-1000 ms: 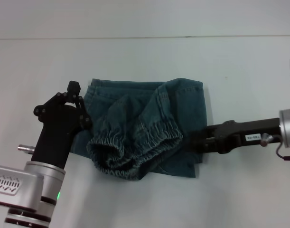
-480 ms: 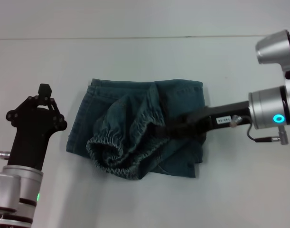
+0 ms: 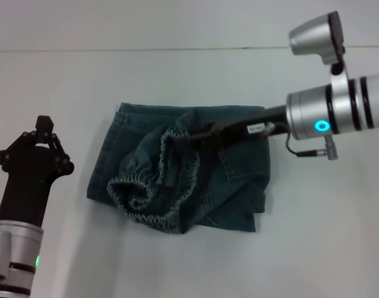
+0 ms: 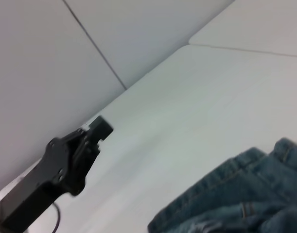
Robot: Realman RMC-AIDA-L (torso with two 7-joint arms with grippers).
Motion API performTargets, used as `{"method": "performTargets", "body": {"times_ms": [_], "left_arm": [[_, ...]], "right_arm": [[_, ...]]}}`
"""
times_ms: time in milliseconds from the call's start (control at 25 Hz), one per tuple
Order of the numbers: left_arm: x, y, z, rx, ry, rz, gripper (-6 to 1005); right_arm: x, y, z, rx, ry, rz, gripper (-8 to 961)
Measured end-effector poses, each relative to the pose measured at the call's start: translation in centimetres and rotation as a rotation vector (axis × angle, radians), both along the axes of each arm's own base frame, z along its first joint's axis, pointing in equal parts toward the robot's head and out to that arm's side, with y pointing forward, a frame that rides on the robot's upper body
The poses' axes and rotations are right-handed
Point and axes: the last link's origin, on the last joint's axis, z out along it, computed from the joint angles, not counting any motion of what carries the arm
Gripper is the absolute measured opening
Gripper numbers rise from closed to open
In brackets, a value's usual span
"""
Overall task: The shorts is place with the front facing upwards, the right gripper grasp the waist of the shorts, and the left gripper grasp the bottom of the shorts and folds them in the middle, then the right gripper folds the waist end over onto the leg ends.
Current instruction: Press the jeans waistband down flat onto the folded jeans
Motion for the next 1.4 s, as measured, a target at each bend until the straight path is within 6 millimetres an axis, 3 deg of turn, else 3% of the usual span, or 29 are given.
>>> {"method": "performTargets", "body": {"times_ms": [240, 400, 560, 680, 800, 1040, 1400], "left_arm": [[-0.4, 0.0, 0.1, -0.007, 0.001, 0.007, 0], [-0.5, -0.1, 0.1, -0.010, 0.003, 0.010, 0], [-0.6, -0.2, 0.1, -0.006, 0.002, 0.011, 0], [-0.7, -0.3, 0.2, -0.004, 0.004, 0.015, 0], [-0.9, -0.3, 0.2, -0.003, 0.009, 0.018, 1], [-0.7, -0.2, 0.2, -0.005, 0.011, 0.013, 1], [-0.6, -0.1, 0.2, -0.008, 0.013, 0.005, 1]], "right_arm": [[-2.1, 1.6, -0.4, 0.042, -0.019, 0.031, 609], [-2.5, 2.1, 0.6, 0.067, 0.013, 0.036, 609], [-0.1, 0.8, 4.0, 0.117, 0.092, 0.010, 609], [3.0, -1.1, 6.4, 0.136, 0.109, -0.035, 609], [6.0, -3.1, 7.6, 0.130, 0.098, -0.091, 610], [7.6, -4.6, 6.3, 0.078, 0.062, -0.139, 610], [6.7, -3.9, 3.3, 0.010, -0.023, -0.123, 611]]}}
